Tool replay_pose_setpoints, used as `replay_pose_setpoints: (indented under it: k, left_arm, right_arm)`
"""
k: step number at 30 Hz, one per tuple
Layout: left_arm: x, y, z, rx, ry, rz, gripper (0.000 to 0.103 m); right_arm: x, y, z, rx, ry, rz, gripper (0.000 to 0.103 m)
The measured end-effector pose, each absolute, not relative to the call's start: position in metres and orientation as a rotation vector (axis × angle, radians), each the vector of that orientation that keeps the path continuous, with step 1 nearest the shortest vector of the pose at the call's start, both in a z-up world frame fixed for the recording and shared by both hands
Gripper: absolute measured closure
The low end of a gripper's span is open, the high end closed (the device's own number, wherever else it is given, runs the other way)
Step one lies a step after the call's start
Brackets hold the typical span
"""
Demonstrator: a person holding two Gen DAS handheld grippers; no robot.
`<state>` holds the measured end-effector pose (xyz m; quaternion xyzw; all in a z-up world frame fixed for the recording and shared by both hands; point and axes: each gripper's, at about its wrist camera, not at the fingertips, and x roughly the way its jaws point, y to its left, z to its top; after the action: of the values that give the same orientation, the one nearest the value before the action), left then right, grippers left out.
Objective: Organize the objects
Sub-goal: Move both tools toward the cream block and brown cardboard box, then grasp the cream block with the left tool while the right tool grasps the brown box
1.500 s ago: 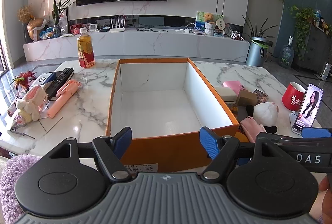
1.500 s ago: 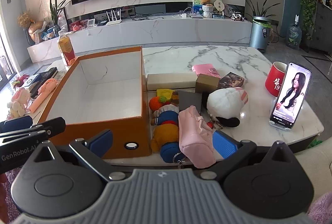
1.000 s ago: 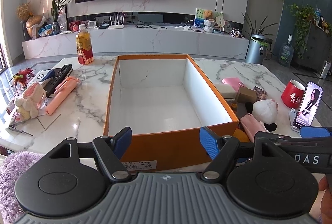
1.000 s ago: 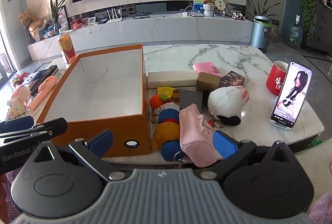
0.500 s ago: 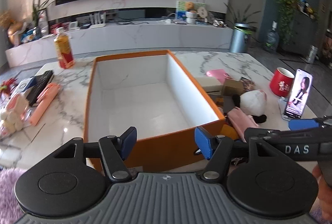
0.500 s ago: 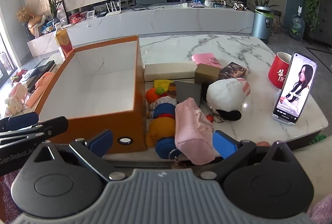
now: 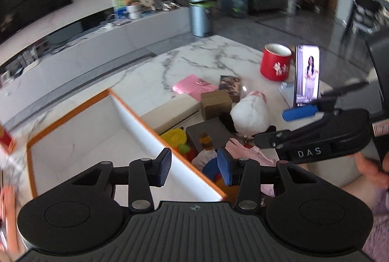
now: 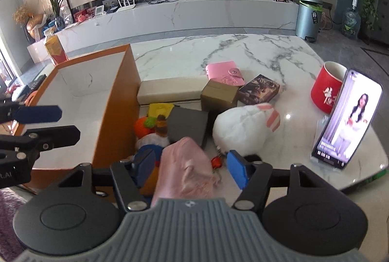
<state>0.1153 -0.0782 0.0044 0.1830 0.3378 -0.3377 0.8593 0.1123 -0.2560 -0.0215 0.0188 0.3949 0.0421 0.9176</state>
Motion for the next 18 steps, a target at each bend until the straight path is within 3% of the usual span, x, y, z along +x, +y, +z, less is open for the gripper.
replay_pose_setpoints:
  k: [7, 18]
  left_arm:
    - [0.18, -0.12, -0.003, 0.599, 0.748, -0.865, 0.053]
    - [0.288, -0.18, -0.063, 0.881, 0.896, -1.005, 0.032]
  right_arm:
    - [0.177, -0.275, -0.027, -0.099, 0.85, 0.192, 0.036]
    - [0.277, -0.288, -0.038, -0.364, 0.951, 0.424, 0.029]
